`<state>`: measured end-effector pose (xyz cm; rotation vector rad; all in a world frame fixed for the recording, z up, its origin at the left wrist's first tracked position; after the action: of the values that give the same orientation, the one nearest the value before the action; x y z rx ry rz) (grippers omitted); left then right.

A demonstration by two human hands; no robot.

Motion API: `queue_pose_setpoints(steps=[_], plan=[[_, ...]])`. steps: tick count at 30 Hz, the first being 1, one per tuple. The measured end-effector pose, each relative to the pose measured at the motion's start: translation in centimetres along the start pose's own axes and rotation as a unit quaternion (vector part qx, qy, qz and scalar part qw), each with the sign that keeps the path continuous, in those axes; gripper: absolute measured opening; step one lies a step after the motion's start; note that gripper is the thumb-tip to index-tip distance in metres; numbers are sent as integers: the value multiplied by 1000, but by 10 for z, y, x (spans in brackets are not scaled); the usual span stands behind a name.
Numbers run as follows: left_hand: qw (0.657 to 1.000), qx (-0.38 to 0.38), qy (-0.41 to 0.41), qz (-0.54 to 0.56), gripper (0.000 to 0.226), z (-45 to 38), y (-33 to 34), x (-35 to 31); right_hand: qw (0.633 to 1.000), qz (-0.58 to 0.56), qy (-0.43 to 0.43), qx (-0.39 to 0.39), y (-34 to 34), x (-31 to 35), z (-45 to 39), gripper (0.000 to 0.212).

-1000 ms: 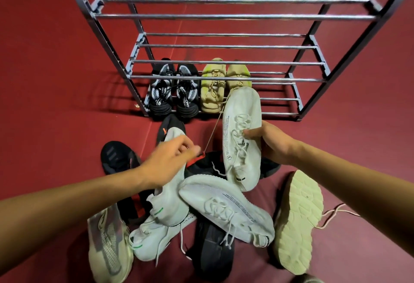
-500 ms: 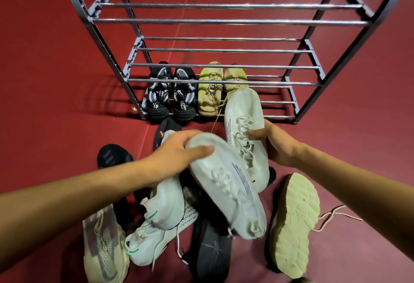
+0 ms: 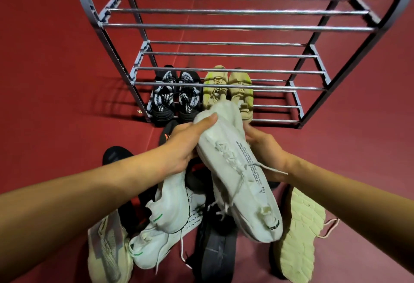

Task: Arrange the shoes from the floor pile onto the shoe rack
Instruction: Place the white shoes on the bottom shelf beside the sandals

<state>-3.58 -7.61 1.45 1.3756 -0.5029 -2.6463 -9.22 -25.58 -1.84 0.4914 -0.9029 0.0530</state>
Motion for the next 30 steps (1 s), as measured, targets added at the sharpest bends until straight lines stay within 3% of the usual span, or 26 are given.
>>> queue_pose_setpoints(steps=[2, 4, 8, 11, 14, 16, 18, 21, 25, 28, 30], plan=[[1000, -25, -4, -9, 60, 0, 4, 4, 999, 6, -8, 31, 4, -5, 3, 77], [999, -22, -4, -32, 54, 0, 4, 9, 995, 97, -25, 7, 5, -13, 3, 68], [995, 20, -6, -97, 74, -1, -4, 26, 982, 181, -13, -52, 3, -27, -2, 64], [993, -36, 20, -110, 51, -11, -19, 39, 972, 215, 33, -90, -7, -31, -6, 43], [963, -95, 18, -253, 27, -8, -28, 51, 941, 273, 50, -192, -9, -32, -8, 44], [932, -89, -6, -351, 22, -4, -26, 54, 930, 243, 34, -275, -9, -38, -8, 44], [925, -64, -19, -374, 29, -7, -23, 53, 932, 180, 25, -313, -8, -48, -4, 41], [937, -19, -46, -345, 45, -12, -22, 51, 947, 80, 44, -306, -6, -57, 0, 42], [923, -27, -13, -383, 30, -7, -17, 55, 963, 16, 78, -257, 4, -48, -3, 43], [917, -80, 50, -387, 35, -1, -17, 54, 937, 196, 87, -275, 0, -35, -7, 52], [914, -99, 69, -387, 33, 0, -24, 53, 878, 360, 37, -312, -10, -22, -7, 57]])
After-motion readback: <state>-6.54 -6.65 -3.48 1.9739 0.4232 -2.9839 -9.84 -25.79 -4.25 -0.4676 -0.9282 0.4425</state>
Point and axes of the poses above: each hand's wrist, its own z-axis away from the middle knuckle, its own y-axis out of the palm, x = y × z, the point moved 2 cm from there along -z, towards the middle knuckle, and after that the axes turned 14 degrees about z, right-handed, at the moved point
